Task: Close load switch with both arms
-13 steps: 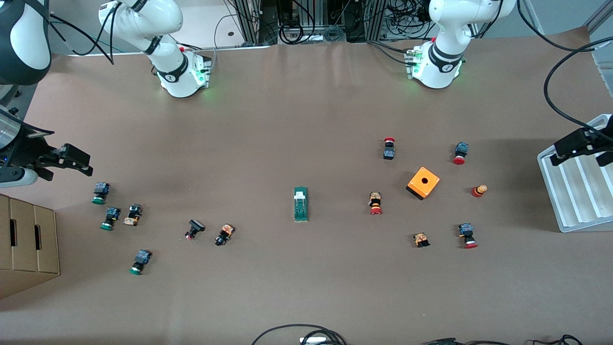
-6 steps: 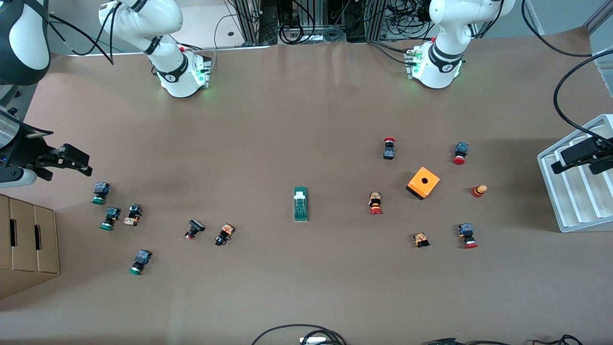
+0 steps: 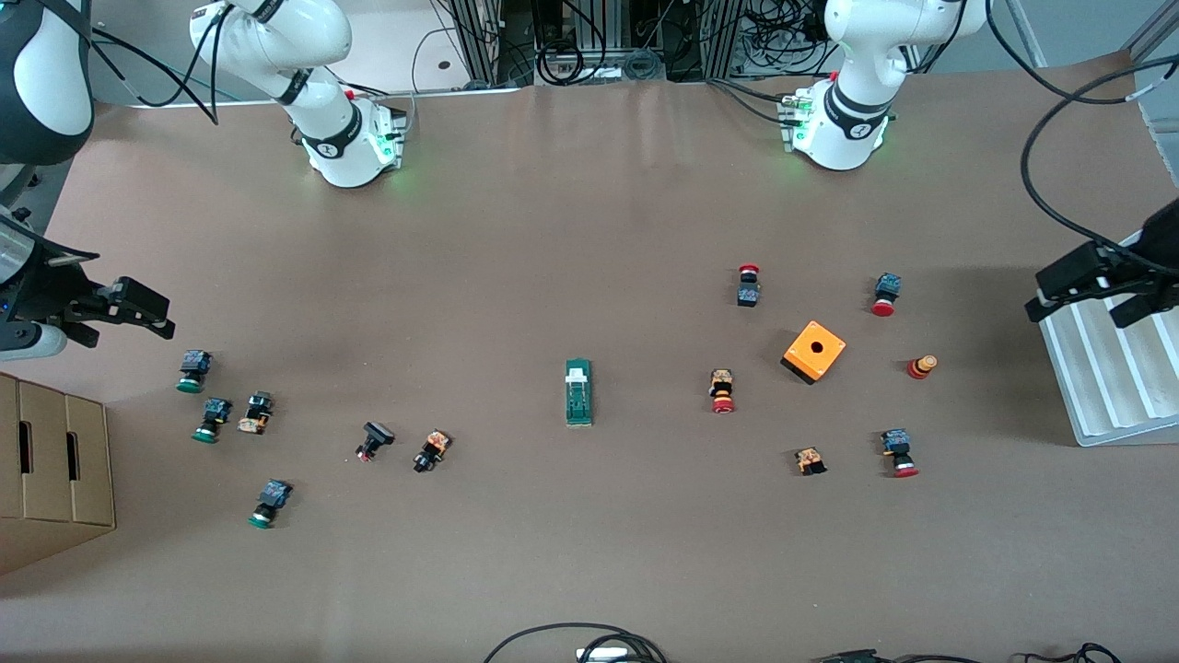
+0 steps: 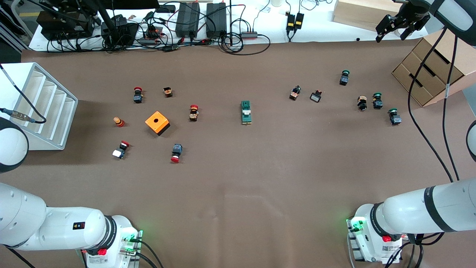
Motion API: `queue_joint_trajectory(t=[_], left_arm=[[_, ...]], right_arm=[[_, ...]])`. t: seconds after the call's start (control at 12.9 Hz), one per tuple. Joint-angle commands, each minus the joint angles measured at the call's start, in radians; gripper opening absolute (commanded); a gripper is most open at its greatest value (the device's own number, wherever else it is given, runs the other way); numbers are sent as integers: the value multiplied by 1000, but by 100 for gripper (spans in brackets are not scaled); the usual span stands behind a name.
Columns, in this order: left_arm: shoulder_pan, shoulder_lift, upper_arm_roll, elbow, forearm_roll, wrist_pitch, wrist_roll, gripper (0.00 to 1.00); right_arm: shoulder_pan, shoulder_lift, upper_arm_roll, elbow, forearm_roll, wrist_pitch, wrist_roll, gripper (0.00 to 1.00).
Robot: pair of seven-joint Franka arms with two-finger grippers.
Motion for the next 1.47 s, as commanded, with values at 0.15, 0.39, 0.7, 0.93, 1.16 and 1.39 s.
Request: queue_joint_trajectory(t=[0.15, 0.39, 0.7, 0.93, 1.16, 1.39], left_arm=[[-73, -45, -39, -13, 20, 107, -99, 100], [-174, -72, -105, -16, 157, 147, -361, 100], [-199, -93, -210, -100, 215, 267, -492, 100], [-274, -93, -299, -164, 389, 301, -740, 100], [-415, -87, -304, -265, 584, 348, -998, 100], [-503, -87, -304, -344, 687, 354, -1174, 100]], right_arm=[[-10, 4, 5, 5, -4, 9, -10, 100], [-10, 4, 3, 5, -4, 9, -12, 100], [-12, 5, 0, 5, -4, 9, -13, 100], [-12, 7, 0, 5, -4, 9, -15, 100], [-12, 7, 0, 5, -4, 9, -15, 100], [-12, 7, 0, 5, -4, 9, -15, 100]])
